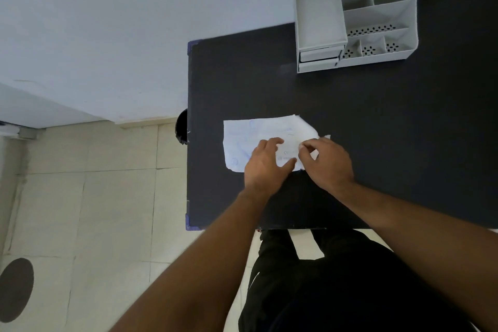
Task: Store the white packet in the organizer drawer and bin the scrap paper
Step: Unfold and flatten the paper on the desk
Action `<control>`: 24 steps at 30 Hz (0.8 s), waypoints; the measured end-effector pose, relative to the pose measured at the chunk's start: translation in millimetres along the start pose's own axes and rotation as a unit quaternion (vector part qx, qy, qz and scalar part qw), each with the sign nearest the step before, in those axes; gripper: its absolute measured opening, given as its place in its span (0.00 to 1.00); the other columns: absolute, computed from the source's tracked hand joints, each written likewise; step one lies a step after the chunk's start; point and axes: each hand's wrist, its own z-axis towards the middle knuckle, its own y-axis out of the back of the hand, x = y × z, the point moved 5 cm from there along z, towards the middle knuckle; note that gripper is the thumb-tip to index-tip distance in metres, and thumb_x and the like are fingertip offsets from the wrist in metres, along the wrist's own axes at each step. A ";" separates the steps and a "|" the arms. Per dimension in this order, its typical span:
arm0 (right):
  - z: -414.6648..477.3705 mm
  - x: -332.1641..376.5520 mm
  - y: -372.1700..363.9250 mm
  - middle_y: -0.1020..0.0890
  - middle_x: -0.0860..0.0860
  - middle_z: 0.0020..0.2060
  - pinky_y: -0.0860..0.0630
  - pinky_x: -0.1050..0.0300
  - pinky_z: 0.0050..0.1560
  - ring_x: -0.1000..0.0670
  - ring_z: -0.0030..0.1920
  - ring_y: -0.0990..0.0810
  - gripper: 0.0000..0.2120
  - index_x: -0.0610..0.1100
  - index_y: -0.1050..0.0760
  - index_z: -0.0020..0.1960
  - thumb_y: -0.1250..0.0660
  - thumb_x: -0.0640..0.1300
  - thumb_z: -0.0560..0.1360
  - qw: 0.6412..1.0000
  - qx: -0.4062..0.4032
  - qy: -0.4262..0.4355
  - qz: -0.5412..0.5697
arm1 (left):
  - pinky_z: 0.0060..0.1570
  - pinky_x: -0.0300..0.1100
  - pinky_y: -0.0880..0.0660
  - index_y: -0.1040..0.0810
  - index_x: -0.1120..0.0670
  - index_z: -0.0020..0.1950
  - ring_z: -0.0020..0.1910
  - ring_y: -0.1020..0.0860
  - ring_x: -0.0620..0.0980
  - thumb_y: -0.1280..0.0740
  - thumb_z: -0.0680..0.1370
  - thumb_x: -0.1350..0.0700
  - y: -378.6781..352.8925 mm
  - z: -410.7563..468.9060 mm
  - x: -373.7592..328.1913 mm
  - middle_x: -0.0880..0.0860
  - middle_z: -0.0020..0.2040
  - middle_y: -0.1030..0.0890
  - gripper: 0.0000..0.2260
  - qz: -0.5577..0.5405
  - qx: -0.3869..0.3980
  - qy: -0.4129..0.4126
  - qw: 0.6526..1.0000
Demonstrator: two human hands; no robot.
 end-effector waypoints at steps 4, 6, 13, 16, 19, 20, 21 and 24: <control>-2.5 -6.4 10.2 0.17 0.52 0.46 0.19 0.51 0.45 0.53 0.43 0.19 0.11 0.50 0.17 0.52 0.37 0.52 0.79 1.000 -0.014 0.012 0.011 | 0.51 0.50 0.20 0.29 0.47 0.72 0.62 0.24 0.49 0.32 0.77 0.39 -11.2 7.7 -25.2 0.49 0.65 0.25 0.26 0.047 -0.026 -0.025 0.998; -0.2 -14.9 16.5 0.17 0.52 0.47 0.19 0.51 0.45 0.54 0.43 0.19 0.11 0.49 0.18 0.53 0.38 0.50 0.80 1.000 -0.021 0.000 0.017 | 0.48 0.50 0.20 0.27 0.48 0.69 0.59 0.23 0.50 0.32 0.77 0.40 -14.3 14.8 -33.0 0.49 0.63 0.24 0.23 0.047 -0.028 -0.018 0.998; 20.3 -43.0 24.8 0.21 0.49 0.59 0.22 0.54 0.50 0.50 0.54 0.20 0.17 0.50 0.26 0.67 0.37 0.51 0.79 0.997 0.017 -0.078 -0.013 | 0.46 0.47 0.21 0.20 0.50 0.59 0.53 0.22 0.50 0.35 0.80 0.47 -15.8 26.0 -35.0 0.48 0.57 0.21 0.12 0.019 -0.043 0.013 0.999; 32.7 -45.1 18.1 0.24 0.47 0.66 0.24 0.51 0.57 0.46 0.62 0.22 0.25 0.50 0.31 0.73 0.34 0.54 0.78 0.990 0.074 -0.119 -0.012 | 0.51 0.50 0.23 0.21 0.51 0.61 0.60 0.25 0.53 0.34 0.78 0.50 -15.7 27.1 -31.5 0.51 0.60 0.21 0.13 0.043 -0.066 -0.003 0.997; 43.9 -39.1 9.4 0.24 0.46 0.68 0.26 0.49 0.63 0.45 0.67 0.24 0.30 0.47 0.32 0.74 0.31 0.55 0.76 0.984 0.103 -0.141 0.022 | 0.63 0.54 0.28 0.26 0.52 0.71 0.72 0.34 0.56 0.34 0.78 0.51 -16.6 33.3 -23.9 0.54 0.73 0.29 0.21 0.094 -0.049 -0.012 0.994; 47.2 -36.9 7.2 0.23 0.47 0.68 0.26 0.50 0.62 0.45 0.66 0.23 0.30 0.47 0.32 0.74 0.31 0.55 0.76 0.982 0.108 -0.151 0.036 | 0.67 0.55 0.31 0.30 0.52 0.74 0.76 0.38 0.57 0.34 0.79 0.50 -18.2 36.0 -21.6 0.55 0.77 0.34 0.24 0.105 -0.028 -0.007 0.994; 50.2 -35.4 5.2 0.21 0.47 0.66 0.25 0.51 0.60 0.45 0.64 0.22 0.29 0.46 0.30 0.73 0.30 0.54 0.75 0.980 0.108 -0.161 0.046 | 0.69 0.56 0.33 0.34 0.51 0.77 0.79 0.43 0.57 0.36 0.79 0.49 -20.2 38.7 -19.6 0.55 0.80 0.40 0.26 0.112 -0.006 -0.002 0.994; 57.1 -30.2 -1.1 0.16 0.49 0.55 0.23 0.56 0.48 0.49 0.53 0.18 0.20 0.47 0.22 0.63 0.28 0.53 0.75 0.975 0.111 -0.178 0.069 | 0.70 0.59 0.36 0.41 0.50 0.80 0.81 0.51 0.58 0.39 0.81 0.47 -23.0 43.9 -13.5 0.55 0.83 0.50 0.29 0.123 0.039 0.009 0.992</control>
